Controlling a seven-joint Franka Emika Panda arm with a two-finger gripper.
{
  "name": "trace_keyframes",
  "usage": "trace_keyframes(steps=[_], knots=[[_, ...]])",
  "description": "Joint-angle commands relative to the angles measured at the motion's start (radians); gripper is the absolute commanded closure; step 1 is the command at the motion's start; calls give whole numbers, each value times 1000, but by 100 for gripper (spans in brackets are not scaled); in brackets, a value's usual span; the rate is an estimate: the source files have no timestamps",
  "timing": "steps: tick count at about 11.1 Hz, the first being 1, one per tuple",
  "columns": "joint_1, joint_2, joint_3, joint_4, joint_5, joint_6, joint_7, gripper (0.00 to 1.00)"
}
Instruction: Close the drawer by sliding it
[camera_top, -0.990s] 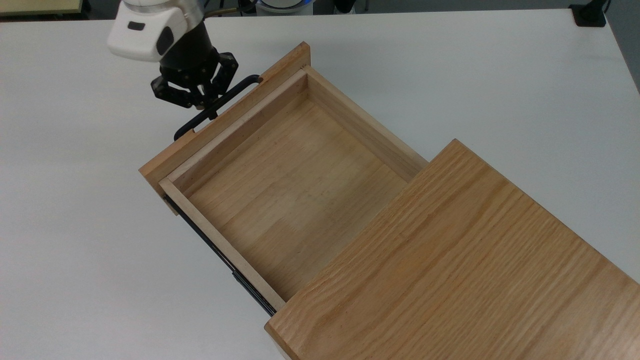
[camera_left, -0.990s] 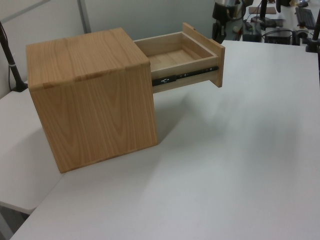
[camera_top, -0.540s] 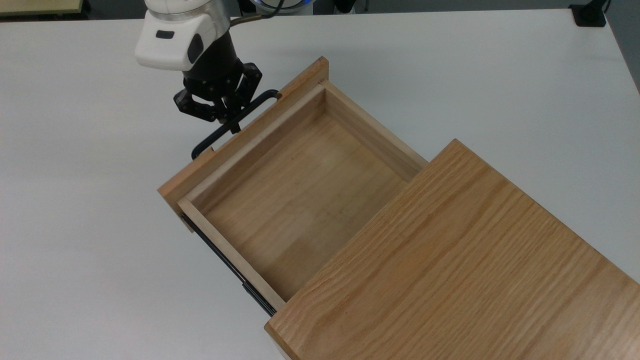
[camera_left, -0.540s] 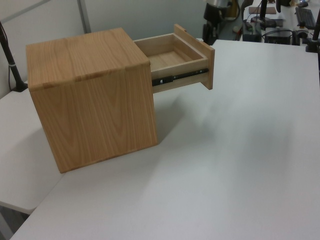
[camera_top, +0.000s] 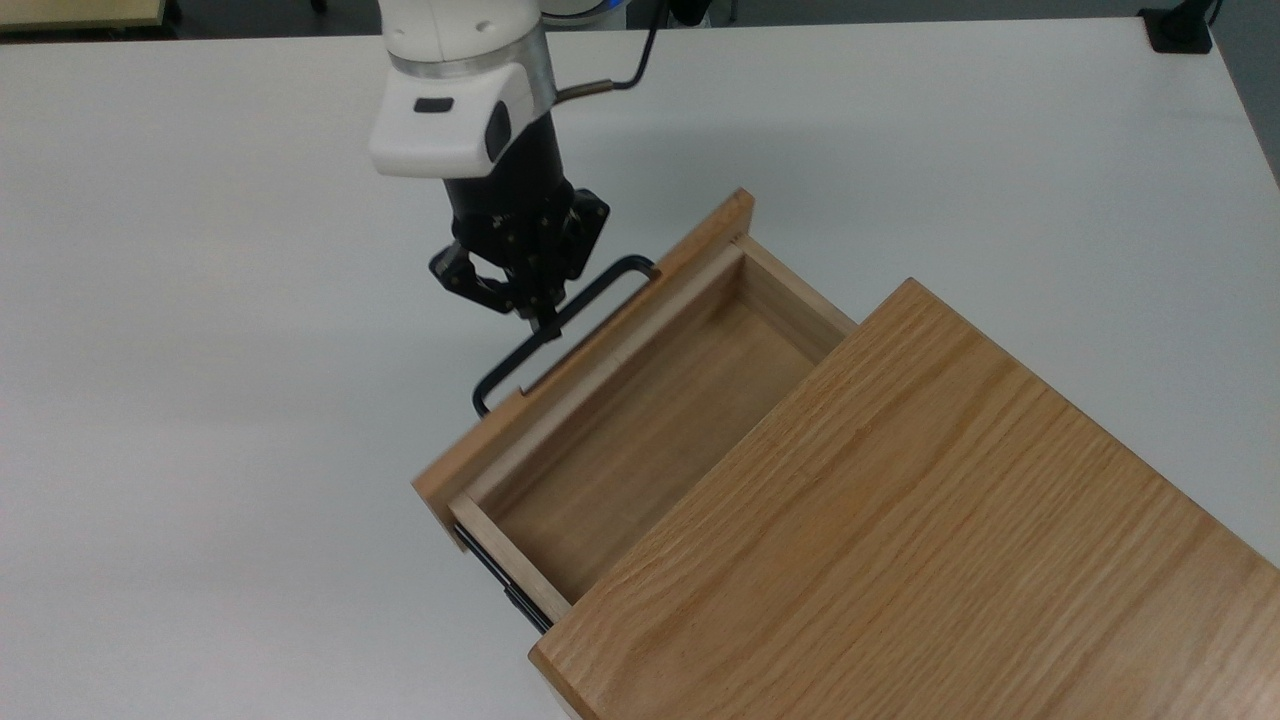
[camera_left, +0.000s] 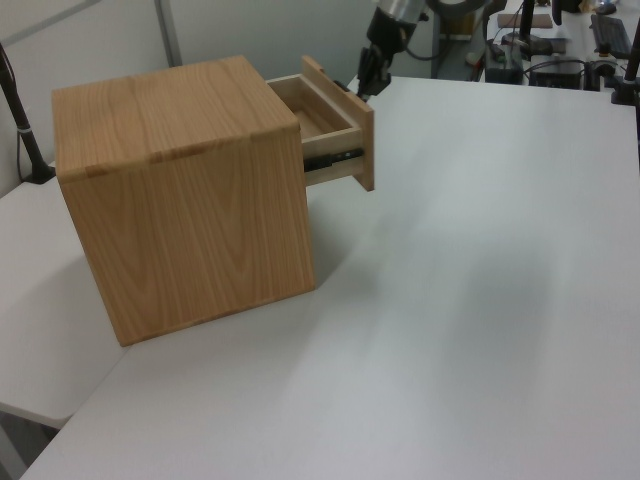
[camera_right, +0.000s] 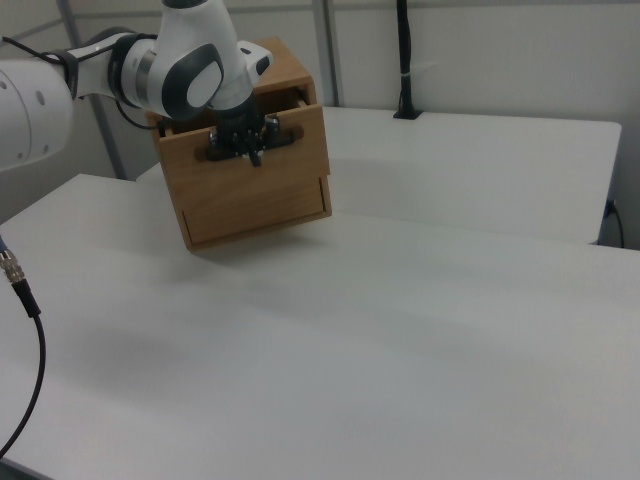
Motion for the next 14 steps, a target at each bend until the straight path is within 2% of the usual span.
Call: trace_keyframes(steps=[1, 4, 9, 14], knots=[[11, 59, 41, 50, 31, 143, 79, 100], [19, 94, 92, 47, 30, 257, 120, 100], [57, 140, 107, 53, 28, 478, 166, 100], [51, 119, 105, 41, 11, 474, 154, 100]])
